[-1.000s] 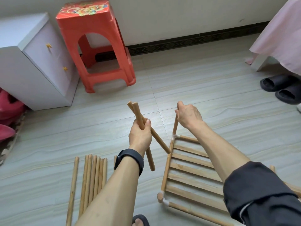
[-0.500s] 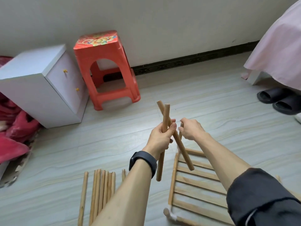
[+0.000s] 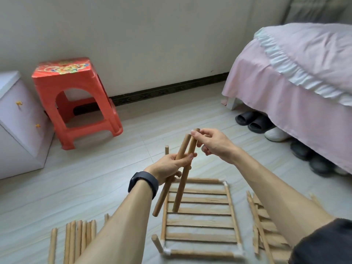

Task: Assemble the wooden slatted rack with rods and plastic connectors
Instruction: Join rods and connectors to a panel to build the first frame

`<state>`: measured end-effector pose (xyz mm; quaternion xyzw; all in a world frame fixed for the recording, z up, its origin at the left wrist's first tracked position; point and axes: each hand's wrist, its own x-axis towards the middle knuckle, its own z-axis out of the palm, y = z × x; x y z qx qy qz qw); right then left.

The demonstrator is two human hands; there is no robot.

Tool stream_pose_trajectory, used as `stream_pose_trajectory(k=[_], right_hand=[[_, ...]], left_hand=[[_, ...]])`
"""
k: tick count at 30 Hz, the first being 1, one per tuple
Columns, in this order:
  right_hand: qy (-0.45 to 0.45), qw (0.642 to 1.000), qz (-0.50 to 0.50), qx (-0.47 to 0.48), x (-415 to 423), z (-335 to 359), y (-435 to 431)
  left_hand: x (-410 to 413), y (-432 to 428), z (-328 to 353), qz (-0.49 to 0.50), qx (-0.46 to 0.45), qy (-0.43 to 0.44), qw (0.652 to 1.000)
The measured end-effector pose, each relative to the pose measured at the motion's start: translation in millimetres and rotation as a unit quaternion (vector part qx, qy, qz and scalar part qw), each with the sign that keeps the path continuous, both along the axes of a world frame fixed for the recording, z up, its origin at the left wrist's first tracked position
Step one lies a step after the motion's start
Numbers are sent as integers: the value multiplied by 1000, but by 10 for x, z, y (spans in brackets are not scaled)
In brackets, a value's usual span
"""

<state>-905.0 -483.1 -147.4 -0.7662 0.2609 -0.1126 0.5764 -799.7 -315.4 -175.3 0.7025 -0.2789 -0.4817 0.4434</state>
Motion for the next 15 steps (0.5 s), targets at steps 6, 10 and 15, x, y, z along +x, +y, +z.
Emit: stream_pose_trajectory(k=[6,10,15], right_hand=[[125,954,-112,-248,-337,-349,-238],[238,906,-128,-324,-590,-756,-575],[275,878,-169,-354,-771,-1181,-951]], left_hand=[[-213,-174,62,56,21,-75,995],[-260,-337,80,83,-43,-110,990],[-339,-486,36,105,-113,-101,983]])
